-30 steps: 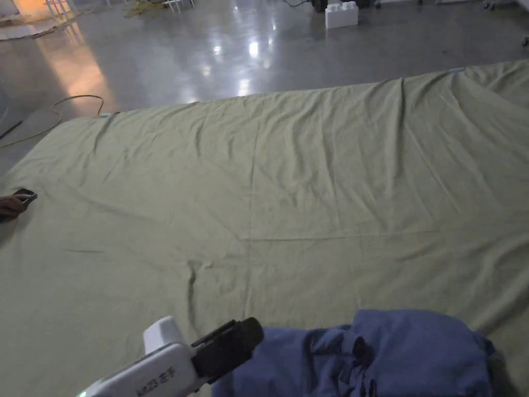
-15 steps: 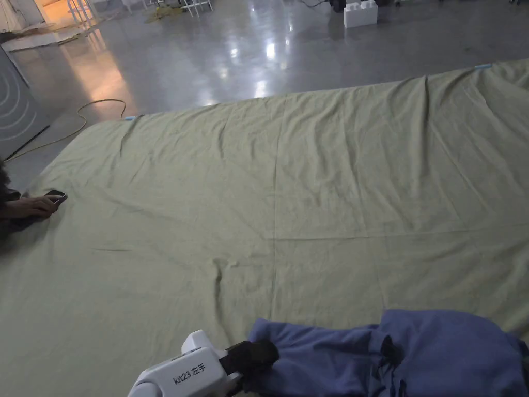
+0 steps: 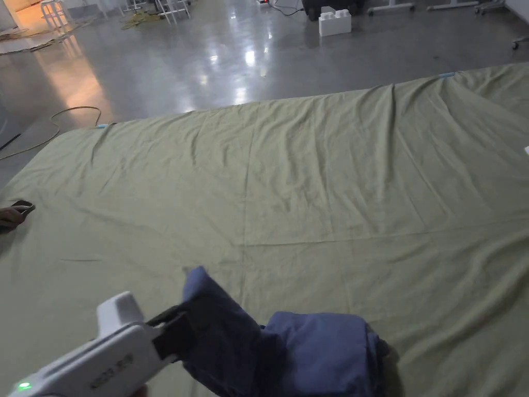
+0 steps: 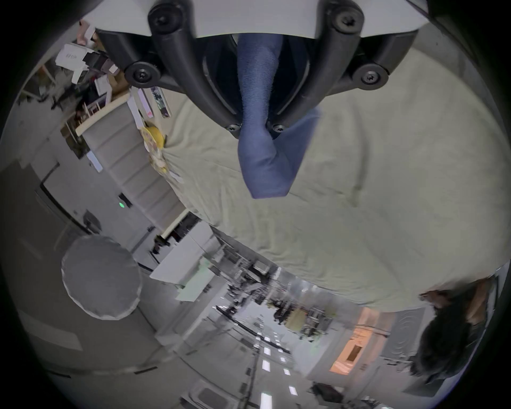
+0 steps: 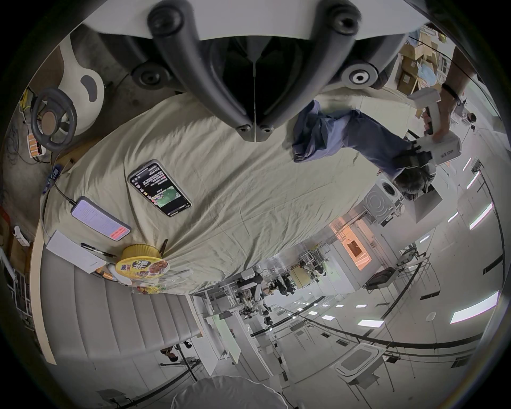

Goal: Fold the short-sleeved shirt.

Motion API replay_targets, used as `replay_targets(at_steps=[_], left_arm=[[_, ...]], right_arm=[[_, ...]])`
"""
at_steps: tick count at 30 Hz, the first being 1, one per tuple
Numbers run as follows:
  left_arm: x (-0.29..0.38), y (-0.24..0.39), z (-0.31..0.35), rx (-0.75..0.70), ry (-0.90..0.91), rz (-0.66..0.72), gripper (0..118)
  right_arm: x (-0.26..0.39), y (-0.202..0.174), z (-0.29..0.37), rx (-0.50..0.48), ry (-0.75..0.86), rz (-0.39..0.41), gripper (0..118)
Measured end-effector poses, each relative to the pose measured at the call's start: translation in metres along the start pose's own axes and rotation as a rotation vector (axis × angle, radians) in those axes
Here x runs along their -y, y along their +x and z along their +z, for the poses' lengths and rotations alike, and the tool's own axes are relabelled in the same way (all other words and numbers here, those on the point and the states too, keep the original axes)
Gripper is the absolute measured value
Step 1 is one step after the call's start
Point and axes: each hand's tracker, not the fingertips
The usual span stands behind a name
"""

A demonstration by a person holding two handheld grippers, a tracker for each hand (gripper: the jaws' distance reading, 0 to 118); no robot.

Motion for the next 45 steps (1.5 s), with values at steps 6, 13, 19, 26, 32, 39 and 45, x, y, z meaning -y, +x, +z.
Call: replay_targets(at_steps=[6,13,19,26,32,39,45], left_arm=[[0.072,0.054,-0.110,0.093,-0.199,0.078,21],[0.078,0.071,-0.120,0.126,-0.299,0.048,73],[0.032,0.045,-0.080,0.137,-0.184,0.175,57],[0.101,0.049,-0.165,0.072,-0.470,0.067,3],[0.106,0.063,-0.153,0.090,-0.396,-0.057,0],[0.029,0.050,-0.037,0.170,-0.079,-0.115,1],[0.020,-0.021,-0.003,0.053,-0.141,0.025,66]], right_arm=[[0.005,0.005,0.016,0.012,0.012,-0.024,0],[0.021,0.013,0.026,0.062,-0.022,-0.033,0],[0.030,0.016,0.017,0.052,-0.053,-0.032,0],[0.021,-0.011,0.007,0.035,-0.073,0.040,0],[0.021,-0.045,-0.017,-0.041,-0.159,0.136,0],[0.001,-0.120,-0.136,-0.227,-0.262,0.297,0],[-0.015,-0.164,-0.252,-0.133,-0.474,0.409,2]])
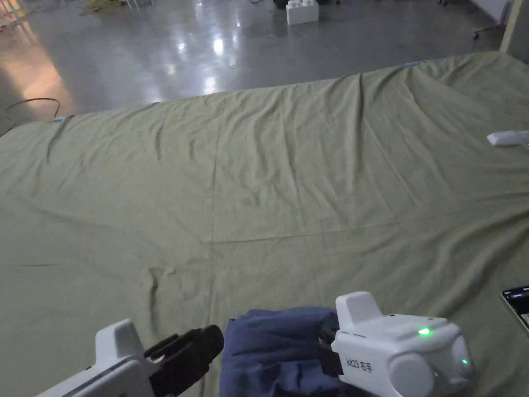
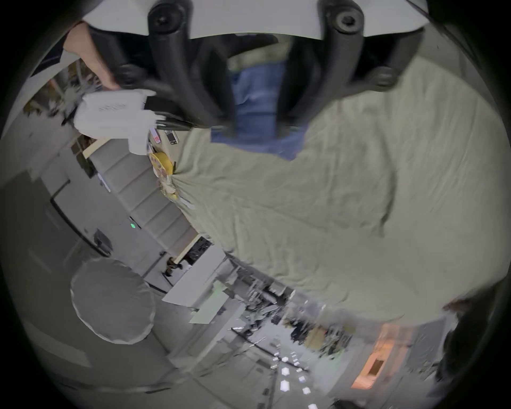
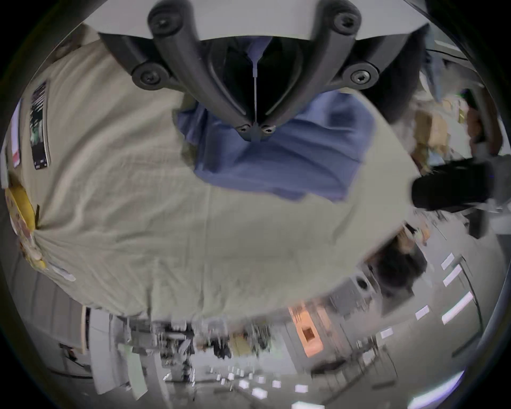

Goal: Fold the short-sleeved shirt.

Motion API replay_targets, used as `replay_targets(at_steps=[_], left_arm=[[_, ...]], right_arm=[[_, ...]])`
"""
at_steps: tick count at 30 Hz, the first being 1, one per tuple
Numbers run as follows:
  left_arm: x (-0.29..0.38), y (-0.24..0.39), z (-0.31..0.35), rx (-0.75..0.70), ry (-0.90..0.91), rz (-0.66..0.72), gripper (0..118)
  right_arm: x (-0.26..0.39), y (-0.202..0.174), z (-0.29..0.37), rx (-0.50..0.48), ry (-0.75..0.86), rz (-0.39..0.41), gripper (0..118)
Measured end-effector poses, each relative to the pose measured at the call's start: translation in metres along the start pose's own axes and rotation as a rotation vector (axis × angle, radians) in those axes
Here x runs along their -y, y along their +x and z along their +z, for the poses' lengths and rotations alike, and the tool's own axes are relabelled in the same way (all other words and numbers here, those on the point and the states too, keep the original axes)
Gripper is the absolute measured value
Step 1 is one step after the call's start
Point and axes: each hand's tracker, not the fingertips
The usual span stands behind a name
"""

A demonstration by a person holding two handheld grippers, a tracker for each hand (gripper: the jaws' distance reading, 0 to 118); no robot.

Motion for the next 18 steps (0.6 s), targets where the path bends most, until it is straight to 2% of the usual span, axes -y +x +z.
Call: replay_targets(at_steps=[1,2,3,4,5,6,8,9,12,14,16,17,18], left_arm=[[0.003,-0.009,0.001,-0.011,-0.012,0.025,85],[0.006,-0.017,-0.001,-0.046,-0.029,0.047,90],[0.007,-0.025,-0.005,-0.062,-0.047,0.066,95],[0.008,-0.032,-0.009,-0.061,-0.067,0.086,98],[0.008,-0.040,-0.015,-0.050,-0.076,0.129,101],[0.007,-0.046,-0.022,-0.026,-0.097,0.172,101],[0.006,-0.057,-0.042,0.045,-0.130,0.255,101],[0.007,-0.058,-0.054,0.059,-0.133,0.250,101],[0.010,-0.047,-0.090,0.047,-0.192,0.148,101],[0.015,-0.045,-0.116,0.092,-0.284,0.077,101],[0.023,-0.044,-0.132,0.118,-0.343,0.076,97],[0.022,-0.039,-0.132,0.139,-0.311,0.049,81],[0.019,-0.035,-0.132,0.157,-0.307,0.039,57]], right_arm=[[0.001,0.001,-0.017,0.075,-0.094,0.050,2],[0.007,0.003,-0.037,0.159,-0.224,0.119,2],[0.019,0.006,-0.046,0.125,-0.214,0.161,2],[0.022,0.007,-0.040,0.105,-0.090,0.153,2],[0.022,0.007,-0.029,0.108,-0.089,0.069,2],[0.022,0.006,-0.025,0.114,-0.079,0.052,2],[0.032,0.006,-0.028,0.119,-0.062,0.075,2],[0.033,0.006,-0.028,0.119,-0.051,0.077,2],[0.031,0.007,-0.026,0.114,-0.054,0.060,2],[0.030,0.008,-0.026,0.110,-0.060,0.059,2],[0.030,0.008,-0.027,0.107,-0.062,0.061,2],[0.030,0.008,-0.027,0.106,-0.062,0.064,2],[0.031,0.009,-0.026,0.105,-0.060,0.061,1]])
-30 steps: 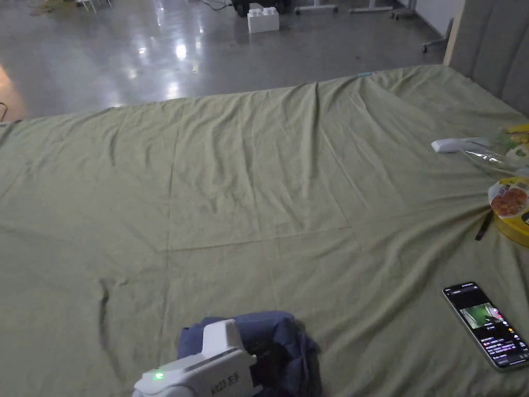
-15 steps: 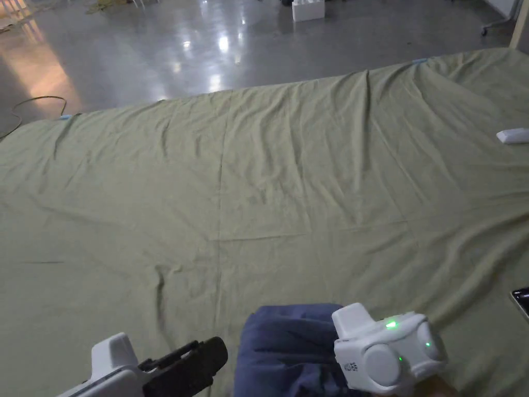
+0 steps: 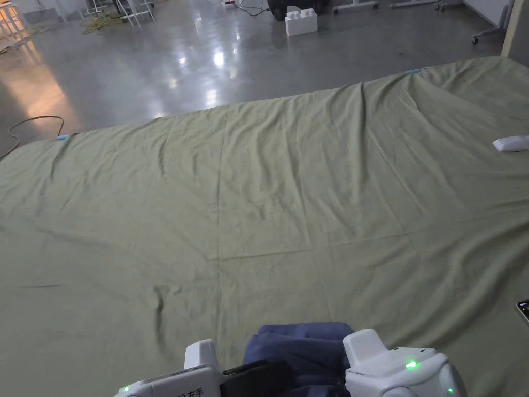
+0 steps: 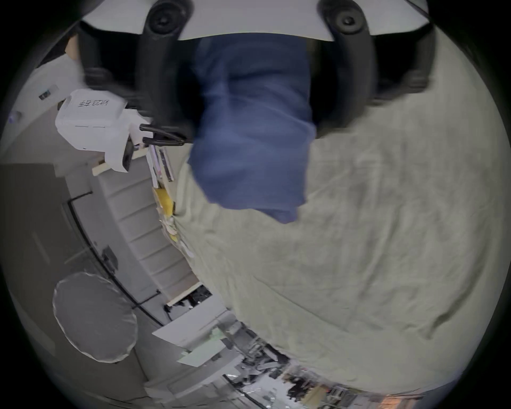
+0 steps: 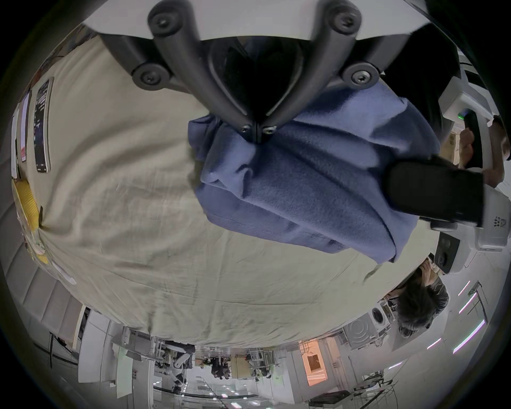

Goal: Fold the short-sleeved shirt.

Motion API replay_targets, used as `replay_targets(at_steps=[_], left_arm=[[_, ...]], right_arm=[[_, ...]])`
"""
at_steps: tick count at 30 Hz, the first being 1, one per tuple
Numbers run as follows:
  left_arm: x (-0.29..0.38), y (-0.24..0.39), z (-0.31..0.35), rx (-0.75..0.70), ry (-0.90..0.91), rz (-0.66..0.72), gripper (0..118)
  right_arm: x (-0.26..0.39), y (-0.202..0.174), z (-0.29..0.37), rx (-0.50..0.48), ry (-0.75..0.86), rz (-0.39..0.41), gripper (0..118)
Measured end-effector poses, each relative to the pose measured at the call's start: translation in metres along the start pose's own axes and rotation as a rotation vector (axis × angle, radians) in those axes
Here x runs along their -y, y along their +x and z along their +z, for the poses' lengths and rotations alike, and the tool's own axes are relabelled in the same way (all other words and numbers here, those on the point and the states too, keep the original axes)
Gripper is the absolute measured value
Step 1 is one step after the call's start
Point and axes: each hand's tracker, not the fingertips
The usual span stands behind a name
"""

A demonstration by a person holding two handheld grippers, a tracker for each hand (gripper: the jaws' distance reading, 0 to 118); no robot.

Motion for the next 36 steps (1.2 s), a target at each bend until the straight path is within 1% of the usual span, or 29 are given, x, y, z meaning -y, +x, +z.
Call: replay_targets(at_steps=[1,2,4,6,7,9,10,12,15,16,18,20,22,24,26,27,28,30,31,32,33,34,36], left_arm=[[-0.002,0.004,-0.002,-0.002,-0.003,0.013,52],[-0.001,0.006,-0.001,-0.073,-0.002,0.007,52],[-0.003,0.004,0.002,-0.050,-0.011,0.010,51],[-0.004,0.005,0.011,-0.045,-0.007,0.033,50],[-0.005,0.004,0.019,-0.016,0.027,0.062,49],[-0.010,0.000,0.050,0.044,0.079,0.097,49],[-0.014,-0.001,0.071,0.030,0.123,0.087,49],[-0.024,-0.019,0.123,-0.013,0.157,0.075,49],[-0.041,-0.067,0.217,-0.228,0.209,0.084,49],[-0.045,-0.083,0.242,-0.298,0.226,0.100,49],[-0.055,-0.121,0.289,-0.484,0.201,0.164,49],[-0.060,-0.150,0.314,-0.601,0.167,0.201,49],[-0.065,-0.169,0.318,-0.708,0.200,0.250,50],[-0.069,-0.180,0.317,-0.784,0.301,0.328,62],[-0.070,-0.185,0.313,-0.855,0.327,0.367,81],[-0.072,-0.181,0.313,-0.893,0.316,0.347,85],[-0.076,-0.175,0.315,-0.946,0.263,0.303,86],[-0.078,-0.148,0.321,-1.057,0.221,0.129,86],[-0.080,-0.132,0.324,-1.117,0.213,0.015,86],[-0.083,-0.114,0.324,-1.166,0.162,-0.099,86],[-0.083,-0.092,0.324,-1.203,0.133,-0.203,86],[-0.076,-0.060,0.322,-1.191,0.139,-0.298,86],[-0.068,-0.001,0.322,-1.105,0.216,-0.442,85]], right_arm=[[0.000,-0.001,0.000,0.001,0.001,-0.004,2],[0.002,0.001,0.001,-0.004,0.006,-0.019,2],[0.002,0.003,0.004,-0.012,0.015,-0.033,2],[0.000,0.007,0.013,-0.052,0.028,-0.041,2],[0.001,0.009,0.022,-0.076,0.056,-0.072,2],[0.008,0.014,0.046,-0.107,0.155,-0.174,2],[0.013,0.017,0.056,-0.124,0.188,-0.204,2],[0.024,0.026,0.070,-0.146,0.200,-0.263,2],[0.044,0.036,0.082,-0.152,0.177,-0.313,2],[0.050,0.039,0.084,-0.149,0.169,-0.326,2],[0.060,0.041,0.084,-0.116,0.141,-0.355,2],[0.067,0.043,0.083,-0.101,0.128,-0.354,2],[0.072,0.044,0.083,-0.092,0.126,-0.357,2],[0.075,0.045,0.085,-0.093,0.119,-0.373,2],[0.079,0.047,0.092,-0.113,0.120,-0.380,2],[0.082,0.046,0.098,-0.120,0.134,-0.368,2],[0.084,0.046,0.104,-0.117,0.153,-0.349,2],[0.086,0.048,0.119,-0.099,0.174,-0.311,3],[0.088,0.051,0.124,-0.078,0.186,-0.295,7],[0.089,0.055,0.129,-0.044,0.208,-0.296,7],[0.090,0.061,0.135,0.000,0.239,-0.328,7],[0.090,0.065,0.141,0.025,0.271,-0.362,7],[0.086,0.072,0.159,0.026,0.373,-0.419,7]])
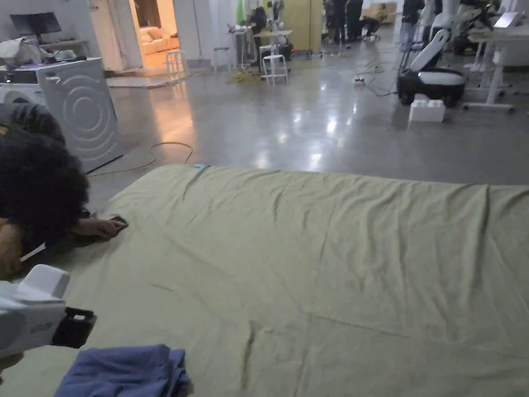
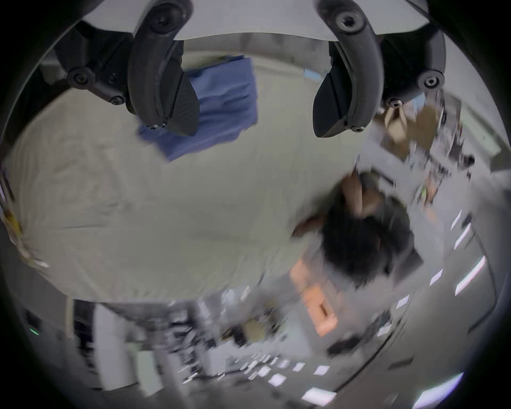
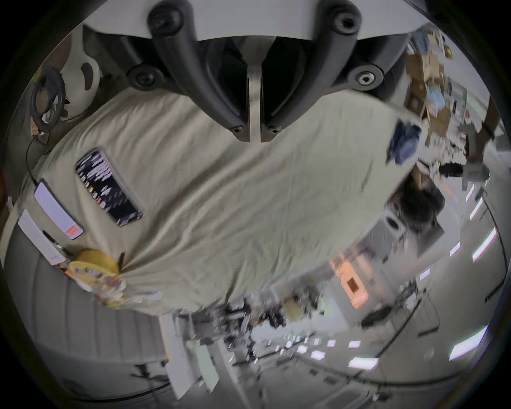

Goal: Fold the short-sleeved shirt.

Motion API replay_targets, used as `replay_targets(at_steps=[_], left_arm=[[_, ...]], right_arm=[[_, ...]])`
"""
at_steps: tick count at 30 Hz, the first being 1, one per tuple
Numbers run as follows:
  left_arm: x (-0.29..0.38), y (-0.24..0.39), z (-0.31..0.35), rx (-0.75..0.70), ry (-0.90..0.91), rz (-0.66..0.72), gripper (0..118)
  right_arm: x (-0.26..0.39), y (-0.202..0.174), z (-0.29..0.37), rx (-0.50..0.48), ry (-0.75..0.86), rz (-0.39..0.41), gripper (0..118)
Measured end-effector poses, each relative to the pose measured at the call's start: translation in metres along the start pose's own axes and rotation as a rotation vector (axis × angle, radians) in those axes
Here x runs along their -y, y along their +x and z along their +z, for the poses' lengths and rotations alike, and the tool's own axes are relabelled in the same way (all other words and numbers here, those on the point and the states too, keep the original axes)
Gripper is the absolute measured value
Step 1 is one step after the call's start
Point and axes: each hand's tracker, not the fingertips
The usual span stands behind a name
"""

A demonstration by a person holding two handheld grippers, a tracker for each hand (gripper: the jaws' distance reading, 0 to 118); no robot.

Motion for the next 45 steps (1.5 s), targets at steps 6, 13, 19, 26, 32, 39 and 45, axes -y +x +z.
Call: replay_targets(at_steps=[6,13,19,26,32,39,45], left_arm=[[-0.026,0.069,0.154,0.209,0.464,0.152,82],[-0.007,0.167,0.248,0.107,0.803,0.135,41],[0.017,0.205,0.250,0.187,0.788,0.185,3],[0.026,0.189,0.257,0.114,0.873,0.215,1],[0.024,0.191,0.253,0.131,0.855,0.190,1],[0.021,0.199,0.247,0.187,0.829,0.202,1],[0.019,0.204,0.243,0.166,0.792,0.217,1]], right_arm=[[-0.052,-0.026,0.059,0.026,0.294,0.196,2],[-0.088,-0.052,0.125,0.043,0.561,0.306,2],[-0.091,-0.069,0.144,0.003,0.612,0.342,2],[-0.081,-0.077,0.141,0.025,0.630,0.405,2],[-0.069,-0.084,0.130,0.005,0.604,0.423,2],[-0.065,-0.086,0.128,-0.021,0.603,0.418,2],[-0.065,-0.094,0.128,-0.002,0.590,0.378,2]])
